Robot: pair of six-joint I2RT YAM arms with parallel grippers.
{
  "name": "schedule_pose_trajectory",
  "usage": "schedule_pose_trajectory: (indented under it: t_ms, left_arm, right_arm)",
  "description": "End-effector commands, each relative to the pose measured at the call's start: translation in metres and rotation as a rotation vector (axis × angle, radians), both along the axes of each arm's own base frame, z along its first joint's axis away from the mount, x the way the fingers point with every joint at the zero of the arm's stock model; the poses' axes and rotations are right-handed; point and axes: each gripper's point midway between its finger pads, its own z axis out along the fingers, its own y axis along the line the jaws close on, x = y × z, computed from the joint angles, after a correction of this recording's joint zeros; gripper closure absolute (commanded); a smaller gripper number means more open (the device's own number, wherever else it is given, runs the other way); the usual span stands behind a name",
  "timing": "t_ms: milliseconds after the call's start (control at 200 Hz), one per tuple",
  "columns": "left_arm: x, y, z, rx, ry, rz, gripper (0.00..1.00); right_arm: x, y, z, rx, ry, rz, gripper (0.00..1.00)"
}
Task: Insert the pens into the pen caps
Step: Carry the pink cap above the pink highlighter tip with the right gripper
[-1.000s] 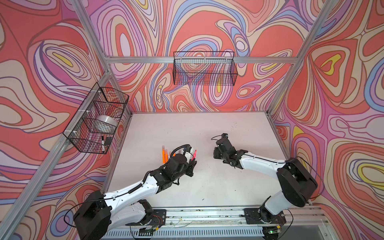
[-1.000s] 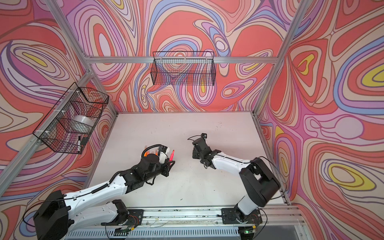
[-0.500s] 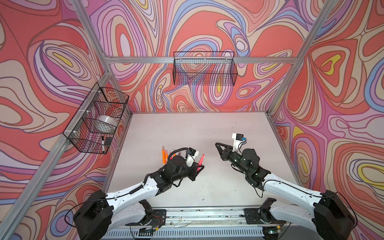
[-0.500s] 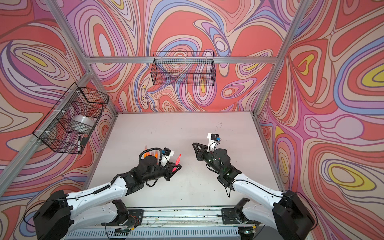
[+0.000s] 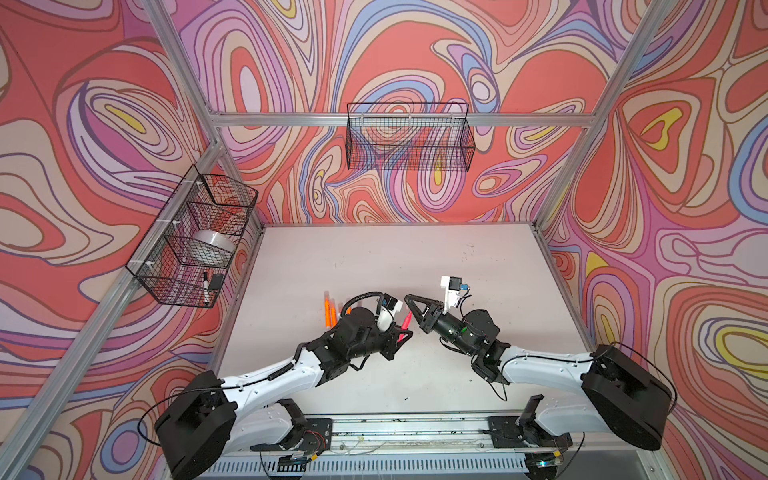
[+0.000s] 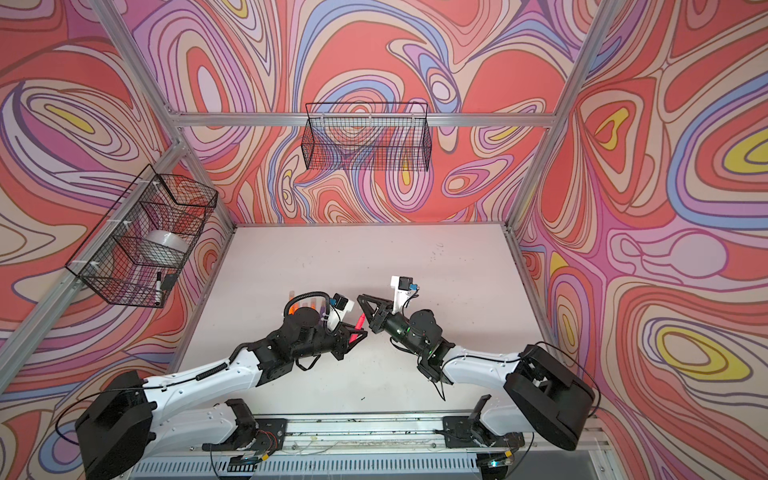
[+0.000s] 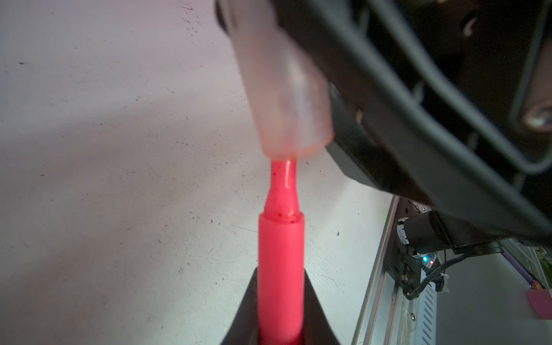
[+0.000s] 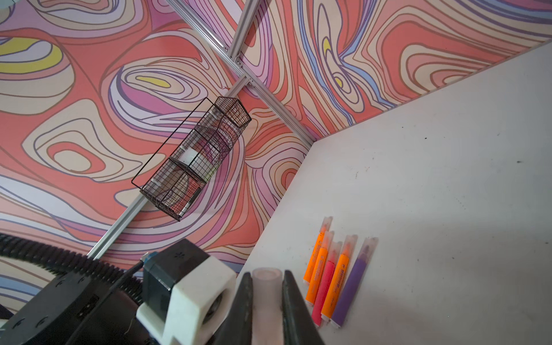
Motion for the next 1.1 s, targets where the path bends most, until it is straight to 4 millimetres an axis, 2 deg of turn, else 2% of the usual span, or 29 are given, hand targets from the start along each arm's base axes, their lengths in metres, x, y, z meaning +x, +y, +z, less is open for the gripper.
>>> schedule_pose_trajectory:
  t_ms: [0,451,1092]
  left_arm:
    - [0.003,-0.002,0.014,-0.025,-0.024,0.009,1.0]
    - [0.002,-0.001,0.015,-0.029,-0.027,0.004,1.0]
    - [0.006,0.003,0.013,-0.012,-0.029,0.037,1.0]
  right_arm:
    - [0.0,-0.005,0.006,0.034,-0.02,-0.031,1.0]
    - [0.004,-0.02,-0.002,0.018,0.0,-0.109,1.0]
    - [0.002,-0.009,-0.018,0.03,0.04,-0.077,1.0]
